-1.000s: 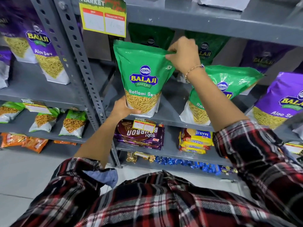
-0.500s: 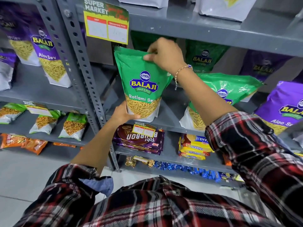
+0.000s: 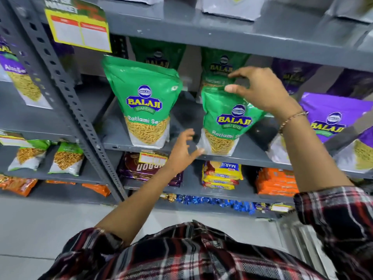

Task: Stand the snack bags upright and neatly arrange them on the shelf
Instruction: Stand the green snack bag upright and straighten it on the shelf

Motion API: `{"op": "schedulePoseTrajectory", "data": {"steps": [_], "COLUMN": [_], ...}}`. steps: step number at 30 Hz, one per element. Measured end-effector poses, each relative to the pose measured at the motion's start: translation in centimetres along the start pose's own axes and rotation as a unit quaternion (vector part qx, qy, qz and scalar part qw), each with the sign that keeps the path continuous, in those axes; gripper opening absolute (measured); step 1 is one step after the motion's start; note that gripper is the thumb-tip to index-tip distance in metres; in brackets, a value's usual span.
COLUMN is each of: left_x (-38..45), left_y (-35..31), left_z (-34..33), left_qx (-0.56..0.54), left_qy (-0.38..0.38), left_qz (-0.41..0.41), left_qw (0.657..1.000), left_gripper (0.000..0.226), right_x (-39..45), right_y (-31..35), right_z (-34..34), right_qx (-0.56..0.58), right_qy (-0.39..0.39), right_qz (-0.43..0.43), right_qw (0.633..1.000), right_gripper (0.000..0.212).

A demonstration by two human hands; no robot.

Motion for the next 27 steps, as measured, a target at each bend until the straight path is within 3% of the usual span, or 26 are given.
{"op": "schedulePoseTrajectory", "data": {"steps": [3, 5, 8, 12, 17, 21, 27], "left_x": [2.3, 3.1, 3.5, 3.5, 3.5, 3.5, 3.2], "left_y": [-0.5, -0.5, -1.0, -1.6, -1.6, -1.4, -1.8], "left_z": [-2.5, -3.7, -4.6, -4.6, -4.7, -4.8, -4.9], "left_qx": [-0.015, -0.029, -0.006, 0.043, 0.051, 0.051, 0.063], "left_qy": [0.043, 0.064, 0.018, -0.022, -0.032, -0.03, -0.047], "left_qz": [0.066, 0.08, 0.09, 0.076, 0.082, 0.088, 0.088], "left_qw": [0.997, 0.994, 0.996, 0.996, 0.995, 0.994, 0.993], "left_gripper": [0.118, 0.125, 0.103, 0.073, 0.074, 0.075, 0.075], "right_x": [-0.3, -0.5, -0.7, 0.3, 0.5, -1.3, -1.1], "right_y": [-1.4, -1.9, -1.9, -2.5, -2.7, -5.7, -7.3], "right_z": [0.1, -0.5, -1.2, -0.4, -0.2, 0.7, 1.2], "right_qx": [-0.005, -0.013, -0.019, 0.03, 0.046, 0.003, 0.02], "right_qy": [0.019, 0.024, -0.015, -0.077, -0.068, -0.016, -0.033], "right_qz": [-0.003, 0.007, 0.017, -0.03, -0.029, -0.058, -0.08], "right_qw": [1.0, 1.0, 1.0, 0.996, 0.996, 0.998, 0.996], "right_gripper": [0.045, 0.035, 0.026, 0.023, 0.027, 0.039, 0.047]}}
Point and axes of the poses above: each hand's wrist, its own x-axis towards the middle knuckle, its own z-axis out of the back of the hand, y = z × x, the point moved 5 cm from there along x, towards the middle knuckle, and after that the axes turned 9 degrees about z, right-handed, at the moved point
